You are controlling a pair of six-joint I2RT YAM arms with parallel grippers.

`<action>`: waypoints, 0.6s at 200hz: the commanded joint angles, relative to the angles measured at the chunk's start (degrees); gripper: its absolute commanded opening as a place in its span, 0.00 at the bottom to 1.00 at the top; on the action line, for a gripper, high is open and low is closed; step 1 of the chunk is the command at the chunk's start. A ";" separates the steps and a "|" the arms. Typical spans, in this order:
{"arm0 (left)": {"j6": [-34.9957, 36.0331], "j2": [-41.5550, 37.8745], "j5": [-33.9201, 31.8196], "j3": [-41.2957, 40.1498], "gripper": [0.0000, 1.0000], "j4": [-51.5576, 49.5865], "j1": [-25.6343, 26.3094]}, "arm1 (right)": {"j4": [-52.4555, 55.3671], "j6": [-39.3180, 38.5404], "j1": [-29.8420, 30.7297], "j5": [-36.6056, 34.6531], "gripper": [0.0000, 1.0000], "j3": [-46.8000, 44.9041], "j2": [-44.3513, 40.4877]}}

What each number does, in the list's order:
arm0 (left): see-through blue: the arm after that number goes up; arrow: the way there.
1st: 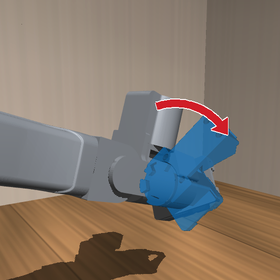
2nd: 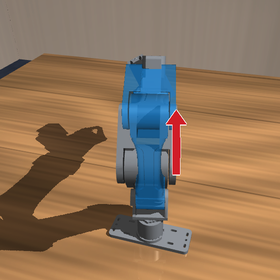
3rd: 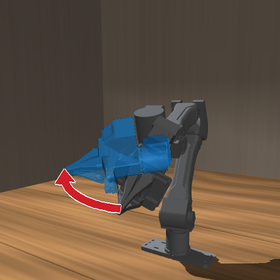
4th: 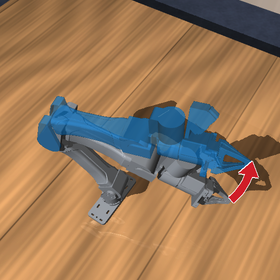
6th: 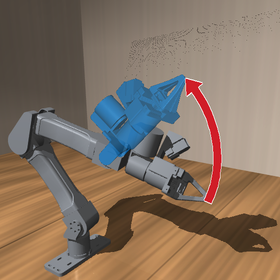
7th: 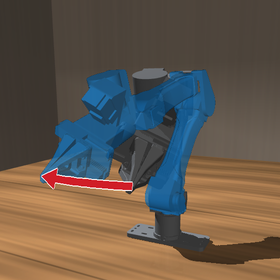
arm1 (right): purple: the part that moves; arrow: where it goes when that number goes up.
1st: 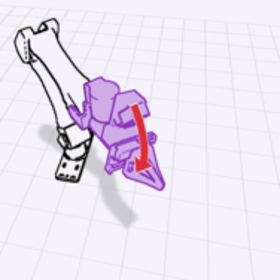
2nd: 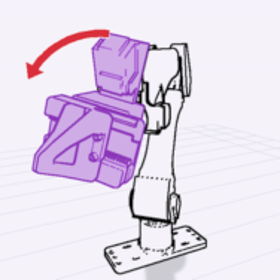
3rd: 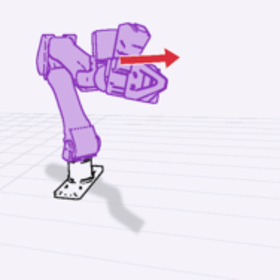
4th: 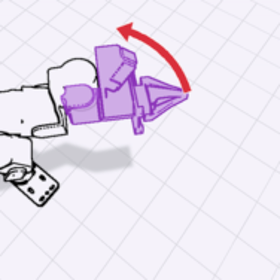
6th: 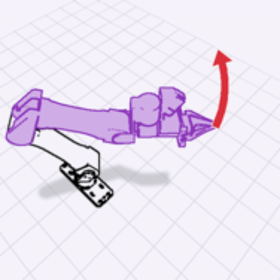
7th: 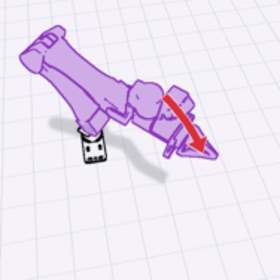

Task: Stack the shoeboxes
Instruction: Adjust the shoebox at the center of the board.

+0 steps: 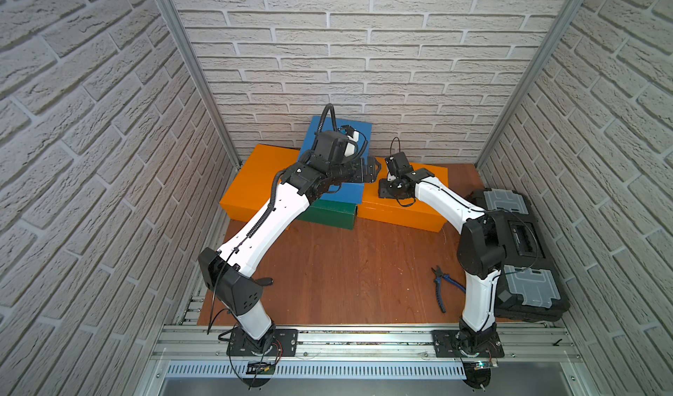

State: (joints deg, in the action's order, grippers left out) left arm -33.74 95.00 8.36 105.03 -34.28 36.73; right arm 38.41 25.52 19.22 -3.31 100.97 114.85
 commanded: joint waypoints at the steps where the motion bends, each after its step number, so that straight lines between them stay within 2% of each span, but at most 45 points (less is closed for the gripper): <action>1: -0.89 0.11 2.67 -1.79 0.98 2.64 0.38 | 1.50 -2.03 -4.29 0.23 0.54 3.38 -4.12; 18: -0.53 0.75 3.11 -2.07 0.98 1.54 0.76 | 1.26 -3.36 -6.87 -1.64 0.55 8.21 -1.95; 36: -0.54 0.83 2.80 -2.40 0.98 0.62 0.96 | 1.35 -3.03 -9.38 -2.44 0.56 15.16 4.60; 53: -0.54 0.13 2.41 -3.23 0.98 0.66 1.06 | -1.35 -3.29 -10.08 -3.66 0.50 19.38 8.94; 60: -0.54 -0.26 2.23 -3.62 0.98 0.86 1.01 | -3.15 -3.31 -10.17 -4.25 0.43 20.34 10.37; 70: -0.29 -0.76 2.10 -4.00 0.98 1.06 1.04 | -7.30 -3.68 -10.17 -5.35 0.21 20.68 11.81; 79: 0.02 -1.37 2.17 -4.21 0.98 1.12 0.99 | -10.69 -3.80 -10.21 -6.59 0.13 20.56 12.85; 99: 1.27 -2.43 2.37 -4.41 0.98 0.73 1.26 | -14.77 -3.41 -10.13 -10.65 0.06 22.41 15.89; 120: 2.38 -3.58 2.44 -4.94 0.98 0.36 1.59 | -13.12 -3.82 -10.09 -15.24 0.03 28.39 20.87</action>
State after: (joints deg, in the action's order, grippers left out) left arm -33.45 94.94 10.41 100.92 -34.76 37.71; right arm 28.93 22.24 8.60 -11.88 123.59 132.62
